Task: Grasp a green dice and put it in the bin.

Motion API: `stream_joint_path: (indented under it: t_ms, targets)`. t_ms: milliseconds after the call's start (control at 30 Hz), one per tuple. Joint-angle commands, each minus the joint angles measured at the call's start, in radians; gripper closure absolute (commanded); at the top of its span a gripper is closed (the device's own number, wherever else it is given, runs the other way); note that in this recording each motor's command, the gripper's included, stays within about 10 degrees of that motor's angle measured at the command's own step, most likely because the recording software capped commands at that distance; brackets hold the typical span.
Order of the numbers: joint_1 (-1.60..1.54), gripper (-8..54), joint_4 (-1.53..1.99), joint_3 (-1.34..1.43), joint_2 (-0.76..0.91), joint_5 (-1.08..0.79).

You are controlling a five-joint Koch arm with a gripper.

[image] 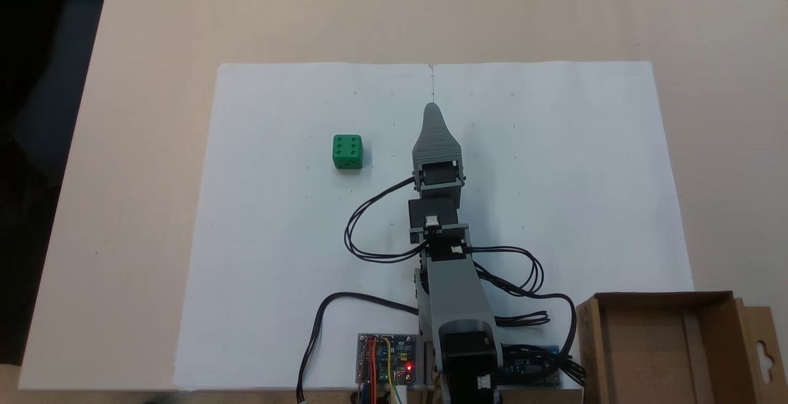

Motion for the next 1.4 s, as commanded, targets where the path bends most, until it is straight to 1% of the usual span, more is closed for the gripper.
stream_joint_path:
  t_ms: [0, 100, 200, 300, 500, 633, 1000, 1100, 1200, 1267, 1367]
  targets:
    - [-0.011, 4.3, -0.005, 0.046, 0.115, -0.014]
    - [-0.025, 5.0, 0.023, 0.038, 0.115, -0.014]
    - [-0.043, 5.0, 0.178, -0.034, 0.117, -0.014]
    - [-0.043, 5.0, 0.383, -0.158, 0.118, -0.012]
    - [-0.043, 4.9, 0.791, -0.494, 0.112, 0.014]
    - [-0.055, 4.9, 1.043, -0.687, 0.005, 0.112]
    - [-0.058, 4.9, 1.652, -1.302, -0.405, 0.385]
    - [-0.086, 4.9, 1.797, -1.378, -0.474, 0.443]
    - [-0.149, 4.9, 1.945, -1.391, -0.492, 0.506]
    - [-0.196, 4.9, 2.084, -1.425, -0.528, 0.531]
    - [-0.276, 5.1, 2.198, -1.474, -0.574, 0.586]
